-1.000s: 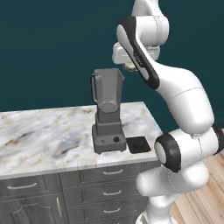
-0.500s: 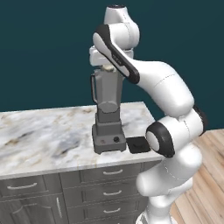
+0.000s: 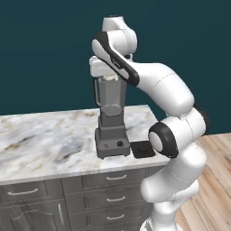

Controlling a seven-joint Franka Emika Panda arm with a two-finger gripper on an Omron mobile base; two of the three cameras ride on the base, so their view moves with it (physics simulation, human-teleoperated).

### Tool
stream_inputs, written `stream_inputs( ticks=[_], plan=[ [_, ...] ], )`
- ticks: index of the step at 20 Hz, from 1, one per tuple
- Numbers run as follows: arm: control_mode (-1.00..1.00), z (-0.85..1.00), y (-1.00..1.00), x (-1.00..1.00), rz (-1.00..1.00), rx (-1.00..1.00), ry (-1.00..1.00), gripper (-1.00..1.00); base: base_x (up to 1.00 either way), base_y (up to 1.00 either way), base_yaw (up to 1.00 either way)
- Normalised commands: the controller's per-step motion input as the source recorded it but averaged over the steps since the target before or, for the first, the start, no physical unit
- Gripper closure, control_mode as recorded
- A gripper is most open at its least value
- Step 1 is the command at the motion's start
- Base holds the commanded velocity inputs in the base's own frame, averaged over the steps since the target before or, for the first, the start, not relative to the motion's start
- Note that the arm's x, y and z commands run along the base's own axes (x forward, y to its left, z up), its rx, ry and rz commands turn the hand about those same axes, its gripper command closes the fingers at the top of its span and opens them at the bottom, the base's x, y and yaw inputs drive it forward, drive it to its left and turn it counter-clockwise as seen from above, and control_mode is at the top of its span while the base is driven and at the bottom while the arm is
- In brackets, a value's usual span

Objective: Grab the garlic and lime from the fridge, place them in the blender, close the lid, and turn on the blender to create a marinade.

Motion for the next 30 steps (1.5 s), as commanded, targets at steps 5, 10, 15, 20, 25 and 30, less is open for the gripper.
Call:
stream_inputs(
  ticks=[5, 10, 15, 20, 25, 30],
  plan=[
    [-1.00, -0.08, 0.00, 0.31, 0.00, 0.00, 0.00, -1.00, 0.00, 0.00, 0.00],
    [-1.00, 0.02, 0.00, 0.23, 0.00, 0.00, 0.01, -1.00, 0.00, 0.00, 0.00],
    [-1.00, 0.23, 0.00, 0.00, 0.00, 0.01, 0.00, -1.00, 0.00, 0.00, 0.00],
    [-1.00, 0.27, -0.05, -0.21, 0.00, 0.02, 0.00, -1.00, 0.00, 0.00, 0.00],
    [-1.00, 0.02, -0.47, -0.92, 0.00, 0.03, -0.01, -1.00, 0.00, 0.00, 0.00],
    [-1.00, -0.27, -0.91, -1.00, 0.00, 0.07, -0.15, -1.00, 0.00, 0.00, 0.00]
  ],
)
